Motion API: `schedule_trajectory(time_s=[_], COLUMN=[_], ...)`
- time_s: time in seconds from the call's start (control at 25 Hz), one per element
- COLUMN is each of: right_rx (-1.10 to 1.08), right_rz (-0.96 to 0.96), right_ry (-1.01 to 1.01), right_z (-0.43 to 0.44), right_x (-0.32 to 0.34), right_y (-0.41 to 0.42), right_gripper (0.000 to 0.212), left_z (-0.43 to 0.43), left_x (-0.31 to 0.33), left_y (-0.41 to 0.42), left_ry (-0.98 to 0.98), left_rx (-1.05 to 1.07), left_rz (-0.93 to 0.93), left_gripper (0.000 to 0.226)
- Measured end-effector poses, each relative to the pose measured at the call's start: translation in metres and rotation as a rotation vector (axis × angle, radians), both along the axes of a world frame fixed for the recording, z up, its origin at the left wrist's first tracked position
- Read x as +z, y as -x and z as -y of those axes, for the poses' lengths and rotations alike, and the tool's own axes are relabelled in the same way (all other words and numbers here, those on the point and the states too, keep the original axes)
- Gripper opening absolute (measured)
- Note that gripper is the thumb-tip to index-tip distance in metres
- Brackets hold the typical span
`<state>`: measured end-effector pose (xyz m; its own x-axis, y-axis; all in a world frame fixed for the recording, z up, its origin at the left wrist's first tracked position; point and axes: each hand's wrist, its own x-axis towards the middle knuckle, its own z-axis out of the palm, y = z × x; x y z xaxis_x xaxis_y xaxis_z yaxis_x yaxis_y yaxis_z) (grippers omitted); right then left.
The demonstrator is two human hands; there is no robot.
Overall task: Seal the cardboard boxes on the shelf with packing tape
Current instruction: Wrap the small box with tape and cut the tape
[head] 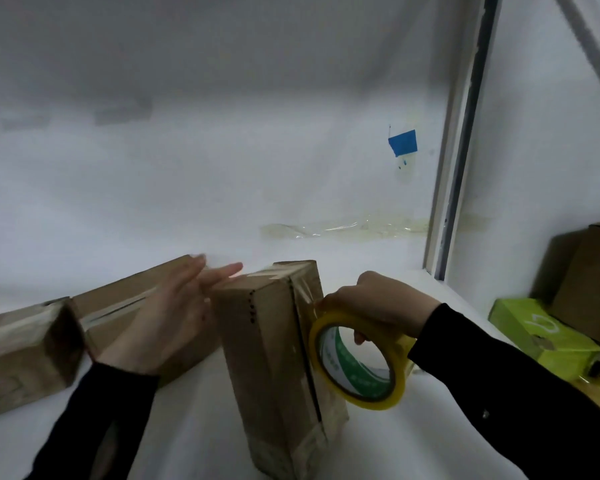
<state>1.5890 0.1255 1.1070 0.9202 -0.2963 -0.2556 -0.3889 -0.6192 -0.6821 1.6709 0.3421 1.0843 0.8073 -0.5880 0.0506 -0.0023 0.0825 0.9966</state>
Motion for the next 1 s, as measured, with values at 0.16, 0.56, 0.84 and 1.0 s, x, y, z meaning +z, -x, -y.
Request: schedule_trajectory(time_s=[0.16,0.56,0.84,1.0], right_rx=[0.066,0.255,0.1,0.126], right_rz=[0.065,0.169,-0.055,-0.065], right_ry=[0.073,-0.262,-0.031,-0.424], right_z=[-0.019,-0.012,-0.017,-0.02], right_x=[0.003,-0.023,-0.064,-0.07], right_y=[-0.013,0.009,0.056,0.092], right_gripper=[0.036,0.048,0.063,0.053], left_z=[0.041,0.018,0.031,0.011], left_x=[0.054,0.013,0.016,0.0], left_y=[-0.013,-0.076,-0.069,-0.091], left_ry=[-1.058,-1.148,-1.157,-1.206], left_rx=[-0.097,-0.015,-0.058,0.076], left_rz=[0.383,0.524,0.521,0.52], left_gripper=[0.092,0.097,0.086,0.085])
